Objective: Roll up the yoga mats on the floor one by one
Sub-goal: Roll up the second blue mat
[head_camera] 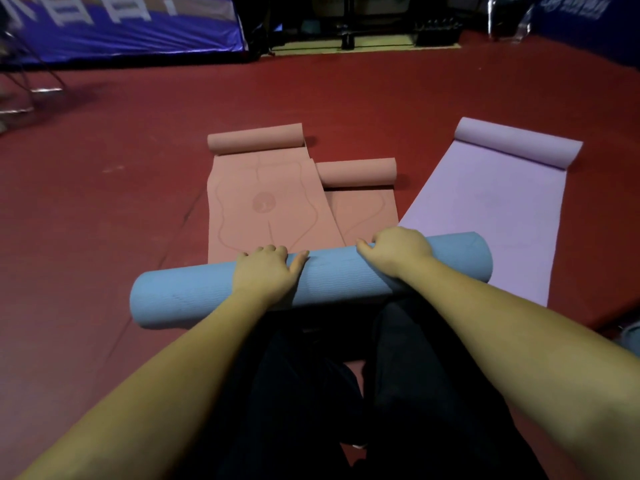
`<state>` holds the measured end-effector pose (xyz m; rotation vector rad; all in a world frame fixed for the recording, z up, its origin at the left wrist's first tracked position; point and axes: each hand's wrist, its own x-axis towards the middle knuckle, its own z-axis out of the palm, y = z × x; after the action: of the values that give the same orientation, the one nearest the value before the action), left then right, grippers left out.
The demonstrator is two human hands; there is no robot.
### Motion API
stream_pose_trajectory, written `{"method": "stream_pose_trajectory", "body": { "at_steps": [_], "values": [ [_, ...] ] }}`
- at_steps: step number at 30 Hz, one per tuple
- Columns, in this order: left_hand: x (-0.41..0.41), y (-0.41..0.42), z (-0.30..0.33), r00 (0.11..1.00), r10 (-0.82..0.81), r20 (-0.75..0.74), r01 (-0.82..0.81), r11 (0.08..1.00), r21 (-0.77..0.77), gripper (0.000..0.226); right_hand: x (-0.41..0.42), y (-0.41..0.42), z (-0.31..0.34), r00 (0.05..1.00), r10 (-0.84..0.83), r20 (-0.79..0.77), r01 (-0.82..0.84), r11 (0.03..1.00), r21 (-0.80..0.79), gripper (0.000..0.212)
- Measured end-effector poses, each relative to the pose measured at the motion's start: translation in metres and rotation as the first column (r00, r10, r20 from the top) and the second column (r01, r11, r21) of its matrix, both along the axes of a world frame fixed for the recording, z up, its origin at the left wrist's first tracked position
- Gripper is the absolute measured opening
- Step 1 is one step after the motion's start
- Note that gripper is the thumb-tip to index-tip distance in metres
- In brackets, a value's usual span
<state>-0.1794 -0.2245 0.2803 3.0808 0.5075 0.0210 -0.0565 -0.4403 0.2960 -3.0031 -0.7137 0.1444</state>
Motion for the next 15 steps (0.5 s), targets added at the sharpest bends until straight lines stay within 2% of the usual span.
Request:
{"method": "stream_pose_trajectory", "body": {
  "at_steps": [5, 10, 15],
  "values": [
    [0.003, -0.002, 0.021, 0.999, -0.031, -0.027, 0.030, 0.997, -0.064, 0.059, 0.002, -0.006, 0.018, 0.997, -0.005, -0.074, 0.002, 0.999, -0.037, 0.065],
    [0.001, -0.006, 0.047, 0.992, -0.003, -0.124, -0.009, 0.995, -0.101, 0.066, -0.003, -0.013, 0.049, 0.978, -0.008, -0.210, -0.005, 0.998, -0.060, 0.060],
    [-0.008, -0.006, 0.049, 0.966, -0.019, -0.257, -0.043, 0.971, -0.236, 0.071, -0.011, -0.011, 0.054, 0.943, -0.004, -0.332, -0.054, 0.985, -0.165, 0.063]
  ]
}}
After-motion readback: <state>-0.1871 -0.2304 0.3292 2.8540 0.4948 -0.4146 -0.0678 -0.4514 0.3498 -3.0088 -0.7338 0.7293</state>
